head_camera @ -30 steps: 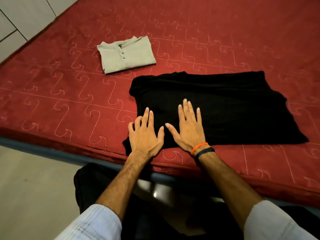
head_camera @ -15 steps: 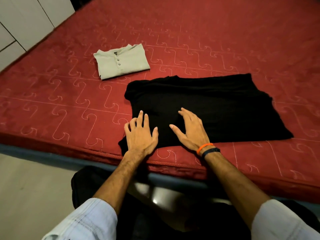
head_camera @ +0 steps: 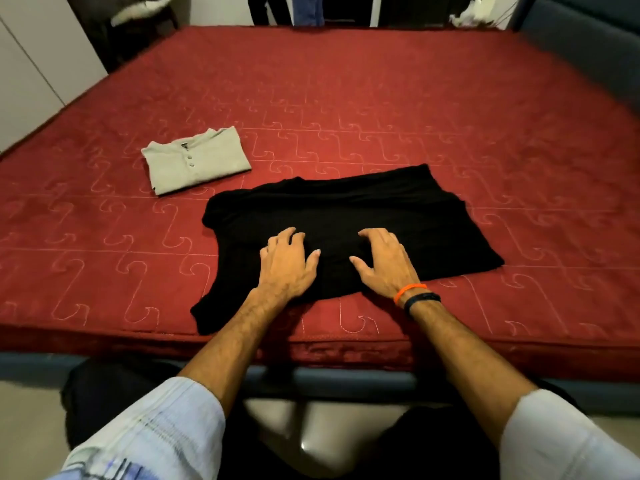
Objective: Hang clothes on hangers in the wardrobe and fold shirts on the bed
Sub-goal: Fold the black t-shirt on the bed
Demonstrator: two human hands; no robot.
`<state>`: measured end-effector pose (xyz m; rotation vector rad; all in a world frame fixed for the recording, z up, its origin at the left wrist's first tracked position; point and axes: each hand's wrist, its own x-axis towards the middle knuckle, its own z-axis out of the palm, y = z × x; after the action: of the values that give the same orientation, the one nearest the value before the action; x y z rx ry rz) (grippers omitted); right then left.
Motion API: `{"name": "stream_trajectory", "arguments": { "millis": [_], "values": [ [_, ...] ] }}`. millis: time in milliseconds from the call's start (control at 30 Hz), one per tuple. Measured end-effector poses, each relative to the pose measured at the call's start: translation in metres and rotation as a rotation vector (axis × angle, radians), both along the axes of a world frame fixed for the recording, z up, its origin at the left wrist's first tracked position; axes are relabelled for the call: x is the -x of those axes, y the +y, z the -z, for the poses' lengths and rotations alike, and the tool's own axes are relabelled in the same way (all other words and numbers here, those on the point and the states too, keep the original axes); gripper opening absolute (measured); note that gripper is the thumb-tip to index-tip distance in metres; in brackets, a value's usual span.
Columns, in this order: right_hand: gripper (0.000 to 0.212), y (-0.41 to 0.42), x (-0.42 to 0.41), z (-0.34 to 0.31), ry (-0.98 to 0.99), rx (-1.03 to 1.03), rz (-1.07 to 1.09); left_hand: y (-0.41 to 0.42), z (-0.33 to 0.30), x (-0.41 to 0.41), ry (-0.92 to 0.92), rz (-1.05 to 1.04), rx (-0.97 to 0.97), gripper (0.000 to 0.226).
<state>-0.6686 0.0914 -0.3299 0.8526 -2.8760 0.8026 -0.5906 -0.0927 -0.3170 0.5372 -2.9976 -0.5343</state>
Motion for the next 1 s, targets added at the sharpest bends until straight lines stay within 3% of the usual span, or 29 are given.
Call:
{"name": "stream_trajectory", "arguments": {
  "millis": [467,800,1000],
  "values": [
    [0.046,0.014,0.084,-0.013,0.024,-0.073,0.129,0.006,-0.004,0.102,0.075,0.142,-0.119,0.046],
    [0.031,0.008,0.212,-0.001,0.040,-0.147,0.148,-0.007,0.004,0.215,0.192,0.077,-0.129,0.018],
    [0.039,0.010,0.265,0.022,0.033,-0.207,0.103,-0.021,0.025,0.255,0.100,0.047,-0.059,0.035]
  ]
}}
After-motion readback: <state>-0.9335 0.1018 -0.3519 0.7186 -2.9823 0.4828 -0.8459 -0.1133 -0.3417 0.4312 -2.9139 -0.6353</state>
